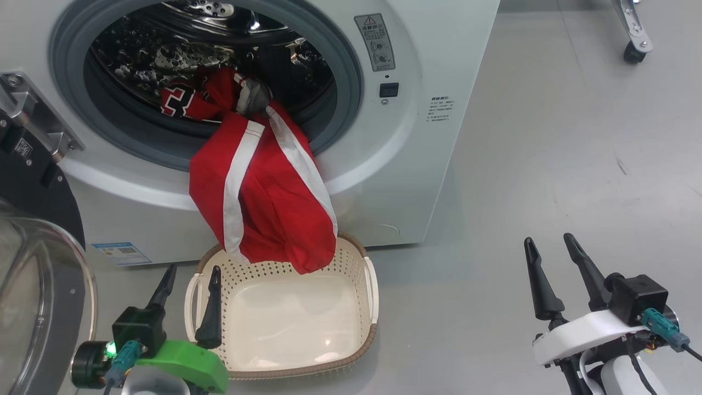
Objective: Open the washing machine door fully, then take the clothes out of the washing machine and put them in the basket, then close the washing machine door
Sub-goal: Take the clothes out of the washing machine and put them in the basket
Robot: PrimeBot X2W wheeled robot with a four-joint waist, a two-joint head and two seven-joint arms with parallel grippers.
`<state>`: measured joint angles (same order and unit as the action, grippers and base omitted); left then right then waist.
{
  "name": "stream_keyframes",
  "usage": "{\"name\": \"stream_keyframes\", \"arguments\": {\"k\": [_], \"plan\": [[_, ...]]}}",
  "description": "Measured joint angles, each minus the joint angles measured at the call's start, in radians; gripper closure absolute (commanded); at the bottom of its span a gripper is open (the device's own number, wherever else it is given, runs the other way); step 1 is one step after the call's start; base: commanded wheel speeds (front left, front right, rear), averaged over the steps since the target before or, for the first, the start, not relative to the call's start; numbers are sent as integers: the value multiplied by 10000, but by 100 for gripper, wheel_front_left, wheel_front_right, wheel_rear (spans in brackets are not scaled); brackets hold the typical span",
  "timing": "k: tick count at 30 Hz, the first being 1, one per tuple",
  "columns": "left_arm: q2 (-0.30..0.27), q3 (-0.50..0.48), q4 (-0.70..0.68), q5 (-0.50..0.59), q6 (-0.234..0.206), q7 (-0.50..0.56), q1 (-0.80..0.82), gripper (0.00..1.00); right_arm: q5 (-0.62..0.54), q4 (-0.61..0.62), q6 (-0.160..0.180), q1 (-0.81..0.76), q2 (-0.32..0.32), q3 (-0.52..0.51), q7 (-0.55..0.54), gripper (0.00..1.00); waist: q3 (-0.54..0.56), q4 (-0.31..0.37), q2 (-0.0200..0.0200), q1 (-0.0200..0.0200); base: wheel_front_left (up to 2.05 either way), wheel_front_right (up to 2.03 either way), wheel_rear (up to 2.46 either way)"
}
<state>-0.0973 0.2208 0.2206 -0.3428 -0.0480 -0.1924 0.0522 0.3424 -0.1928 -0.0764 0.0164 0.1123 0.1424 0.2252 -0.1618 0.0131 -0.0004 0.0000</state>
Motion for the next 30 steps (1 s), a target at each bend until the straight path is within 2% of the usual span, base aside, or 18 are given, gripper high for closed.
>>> {"name": "stream_keyframes", "arguments": {"k": [8,11,21,30], "plan": [[-6,75,-81,-96,19,487,57,0,0,278,13,29,6,58,-88,0,-383,54,0,0,0,0,0],[-4,167,23,-199,190,779,235,0,0,422,13,77,13,56,-98,0,-580,98,0,0,0,0,0],[-6,336,846,-608,593,1950,1848,0,0,750,-2,630,17,142,-178,0,-1498,331,0,0,0,0,0],[-128,-19,2011,-1168,846,3093,3528,0,0,846,-13,1178,-44,238,-174,0,-2369,748,0,1,0,0,0]]}}
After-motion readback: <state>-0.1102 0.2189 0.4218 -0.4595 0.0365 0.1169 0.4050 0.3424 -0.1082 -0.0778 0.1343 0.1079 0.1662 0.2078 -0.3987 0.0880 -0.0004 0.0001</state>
